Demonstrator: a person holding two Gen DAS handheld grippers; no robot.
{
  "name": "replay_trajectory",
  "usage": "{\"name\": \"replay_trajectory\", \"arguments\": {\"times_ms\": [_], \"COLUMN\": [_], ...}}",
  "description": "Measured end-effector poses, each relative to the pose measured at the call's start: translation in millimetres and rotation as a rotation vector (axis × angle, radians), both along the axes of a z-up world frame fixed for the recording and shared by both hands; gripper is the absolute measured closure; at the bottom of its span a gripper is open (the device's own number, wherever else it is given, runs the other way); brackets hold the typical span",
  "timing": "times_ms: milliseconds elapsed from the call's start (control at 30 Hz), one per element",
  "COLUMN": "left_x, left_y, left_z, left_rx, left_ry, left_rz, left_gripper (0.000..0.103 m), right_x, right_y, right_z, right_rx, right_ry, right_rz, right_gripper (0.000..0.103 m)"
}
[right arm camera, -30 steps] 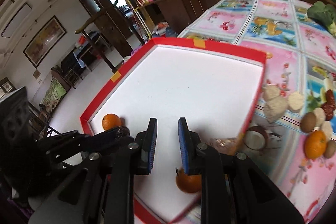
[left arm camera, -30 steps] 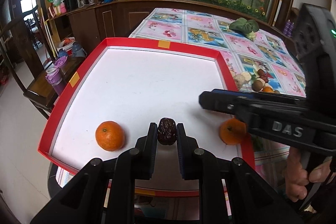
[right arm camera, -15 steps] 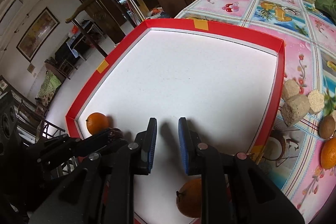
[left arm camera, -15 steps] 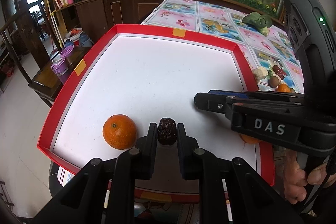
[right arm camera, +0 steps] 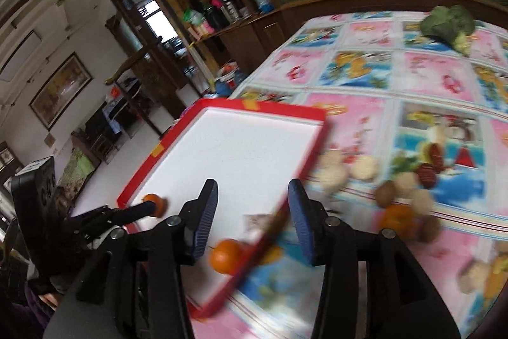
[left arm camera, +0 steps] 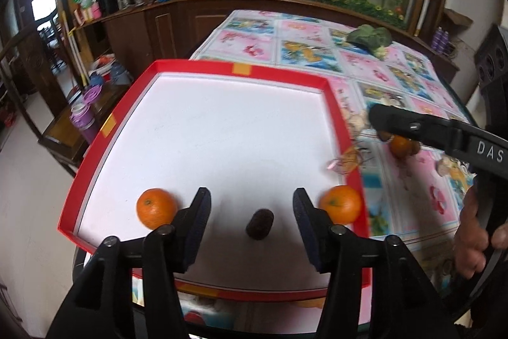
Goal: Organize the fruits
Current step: 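Carry the date into the tray and open the left tool between the oranges, then grasp an orange with the left tool while the right tool grasps a pale cake cube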
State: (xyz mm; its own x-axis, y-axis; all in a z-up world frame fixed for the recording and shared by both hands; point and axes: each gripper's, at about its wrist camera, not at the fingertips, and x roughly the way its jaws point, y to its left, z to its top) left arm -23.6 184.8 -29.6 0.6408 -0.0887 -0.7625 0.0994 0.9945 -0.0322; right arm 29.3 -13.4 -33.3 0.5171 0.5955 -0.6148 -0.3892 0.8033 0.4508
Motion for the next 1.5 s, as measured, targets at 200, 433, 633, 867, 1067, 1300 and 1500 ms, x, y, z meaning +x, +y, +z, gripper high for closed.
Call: {"name": "replay_trajectory", "arguments": {"times_ms": [200,433,633,867,1067,1300,1500], "left_x": [-8,-28,-30,-16,-6,24,54], "left_y": [24,86,68,14,-54,-134,-168], "left_z": [14,40,48,44,36,14,-15], "left_rx": [0.087,0.167,0.168,0.137,0.118,0.114,0.09], "left_ry": [-0.03,-0.074,-0.102,-0.091,-0.06,-0.006,0.089], "left_rz": [0.094,0.329,0.287,0.13,-0.071,-0.254,-0.294], "left_gripper": [0.045,0.042,0.038,0.038,0.037,0.037,0.037], "right_x": [-19,-33,-41,-49,-41,-39,-36], "right_y": [-67,-134,-166,-167,-154,-143,-139], "right_z": [4,0,-16,-27,-38,-37,-39], "right_rx": [-0.049,-0.059,-0.057,-0.104,-0.146,-0.156,-0.164], "right_ry": [-0.033,-0.023,0.039,0.06,0.098,0.075,0.076], "right_rz": [-0.128,-0.256,-0.302,-0.258,-0.213,-0.206,-0.199], "right_gripper": [0.046,0.042,0.042,0.042,0.042,0.042,0.042]}}
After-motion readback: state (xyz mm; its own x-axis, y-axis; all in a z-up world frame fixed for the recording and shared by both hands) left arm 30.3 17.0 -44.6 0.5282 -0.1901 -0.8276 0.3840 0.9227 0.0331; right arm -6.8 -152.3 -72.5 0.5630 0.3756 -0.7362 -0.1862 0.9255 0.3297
